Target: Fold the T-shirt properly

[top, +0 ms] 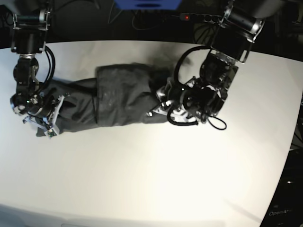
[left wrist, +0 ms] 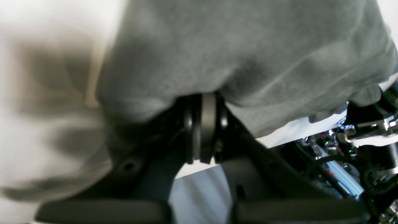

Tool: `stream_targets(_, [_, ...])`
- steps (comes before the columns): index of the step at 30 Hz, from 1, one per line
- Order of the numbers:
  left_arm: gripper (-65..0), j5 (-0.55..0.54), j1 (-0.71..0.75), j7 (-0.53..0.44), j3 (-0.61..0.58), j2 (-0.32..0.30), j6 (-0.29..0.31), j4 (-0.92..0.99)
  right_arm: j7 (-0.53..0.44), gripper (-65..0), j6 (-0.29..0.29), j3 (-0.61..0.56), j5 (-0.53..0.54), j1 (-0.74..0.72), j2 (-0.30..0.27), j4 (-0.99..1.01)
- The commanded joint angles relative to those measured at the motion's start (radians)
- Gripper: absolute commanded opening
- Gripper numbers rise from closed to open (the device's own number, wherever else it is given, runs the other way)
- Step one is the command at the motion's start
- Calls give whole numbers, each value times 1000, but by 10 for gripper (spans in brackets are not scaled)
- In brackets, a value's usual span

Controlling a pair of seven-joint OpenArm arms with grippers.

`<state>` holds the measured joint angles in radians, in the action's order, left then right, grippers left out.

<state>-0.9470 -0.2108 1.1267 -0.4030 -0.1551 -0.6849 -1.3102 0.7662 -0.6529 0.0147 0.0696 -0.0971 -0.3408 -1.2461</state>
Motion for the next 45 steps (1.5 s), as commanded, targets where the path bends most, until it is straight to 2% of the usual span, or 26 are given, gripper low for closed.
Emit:
stream_targets(1, [-616,73,-8,-41,-12,-2,-13,22,103,-643,-45,-11,-12,35,19,33])
stream_targets(9, [-616,167,-23,-40,-20,7,-13,51,112,-643,-45,-6,-9,10,-16,32])
stream_targets(12, [-616,197,-49,-37,-21,10,-13,51,114,-644,-45,43,-9,10,-20,24])
stream_targets(16, [-616,197,-55,-35,-21,4,-13,51,126,-644,-45,84,-12,20,-36,-79])
stream_targets(23, [-616,197,-74,-35,-23,-18,-13,51,213,-644,-45,90,-12,10,-82,-229])
stream_targets(29, [-616,197,-98,-35,-24,-21,-13,51,279,-644,-45,193,-12,-5,-91,-338])
stream_targets(32, [-616,197,-128,-35,-72,-19,-13,53,309,-644,-45,230,-12,-20,-116,-344])
stream_targets(38, [-616,197,-174,-35,-96,-13,-13,123,344,-644,-45,371,-7,-26,-116,-341])
stream_targets(45, [-616,197,-235,-35,-155,-21,-13,165,372,-649,-45,422,-3,-46,-116,-340])
